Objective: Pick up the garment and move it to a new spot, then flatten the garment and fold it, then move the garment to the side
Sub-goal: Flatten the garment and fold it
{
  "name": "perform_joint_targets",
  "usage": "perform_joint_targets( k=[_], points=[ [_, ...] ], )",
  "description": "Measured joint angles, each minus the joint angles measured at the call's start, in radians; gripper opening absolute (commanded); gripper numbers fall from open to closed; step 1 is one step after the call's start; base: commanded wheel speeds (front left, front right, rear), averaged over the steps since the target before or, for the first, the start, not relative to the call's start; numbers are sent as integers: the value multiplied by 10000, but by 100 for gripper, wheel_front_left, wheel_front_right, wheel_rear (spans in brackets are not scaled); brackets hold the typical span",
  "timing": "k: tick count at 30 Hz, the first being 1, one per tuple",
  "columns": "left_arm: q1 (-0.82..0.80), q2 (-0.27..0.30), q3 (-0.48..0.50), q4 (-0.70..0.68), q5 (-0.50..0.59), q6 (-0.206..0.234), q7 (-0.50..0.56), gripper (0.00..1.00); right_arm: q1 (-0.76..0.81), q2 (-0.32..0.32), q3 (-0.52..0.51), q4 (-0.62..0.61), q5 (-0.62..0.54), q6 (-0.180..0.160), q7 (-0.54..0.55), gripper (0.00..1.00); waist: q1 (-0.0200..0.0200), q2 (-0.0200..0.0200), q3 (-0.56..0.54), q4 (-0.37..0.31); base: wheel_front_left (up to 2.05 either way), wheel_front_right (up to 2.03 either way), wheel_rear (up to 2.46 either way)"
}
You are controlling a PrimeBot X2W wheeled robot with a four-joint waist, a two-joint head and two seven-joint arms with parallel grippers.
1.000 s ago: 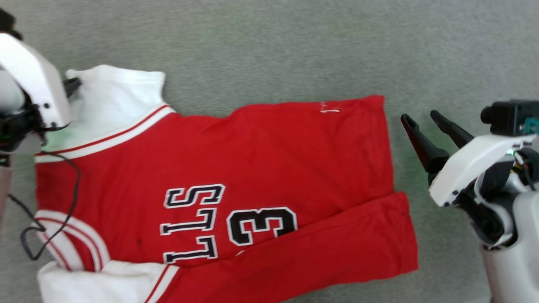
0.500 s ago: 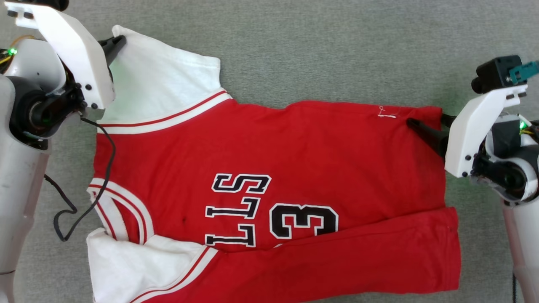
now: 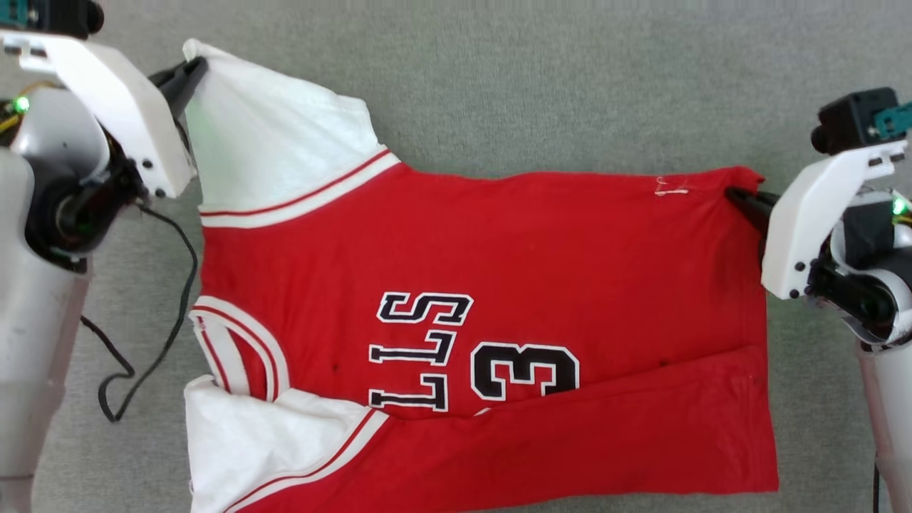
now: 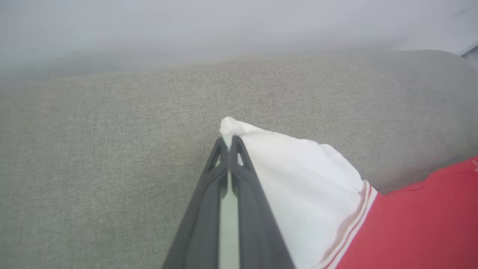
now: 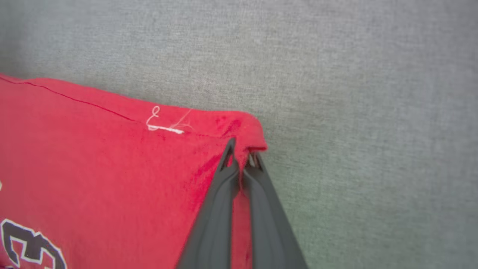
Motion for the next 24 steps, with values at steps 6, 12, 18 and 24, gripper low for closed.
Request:
perform_joint_targets(
  k=[6, 12, 18, 24],
  points=[
    [2100, -54, 502, -435, -424, 263, -1235, 0, 1343, -4, -449, -171, 19, -2, -792, 0, -1, 0, -1306, 224, 0, 0, 0],
    [4766, -84, 719, -1197, -742, 800, -1914, 0, 2904, 107, -721, 35, 192, 0, -1287, 0, -1, 0, -2451, 483, 0, 0, 0],
    [7305, -245, 765, -1935, -1252, 1346, -2065, 0, 4267, 211, -1012, 407, 410, 0, -1992, 0, -3, 0, -3375, 779, 0, 0, 0],
    [8940, -683, 347, -2067, -1603, 1557, -1887, 71, 5230, 366, -1179, 911, 485, 0, -2849, 100, -4, 0, -3907, 935, 0, 0, 0]
  ],
)
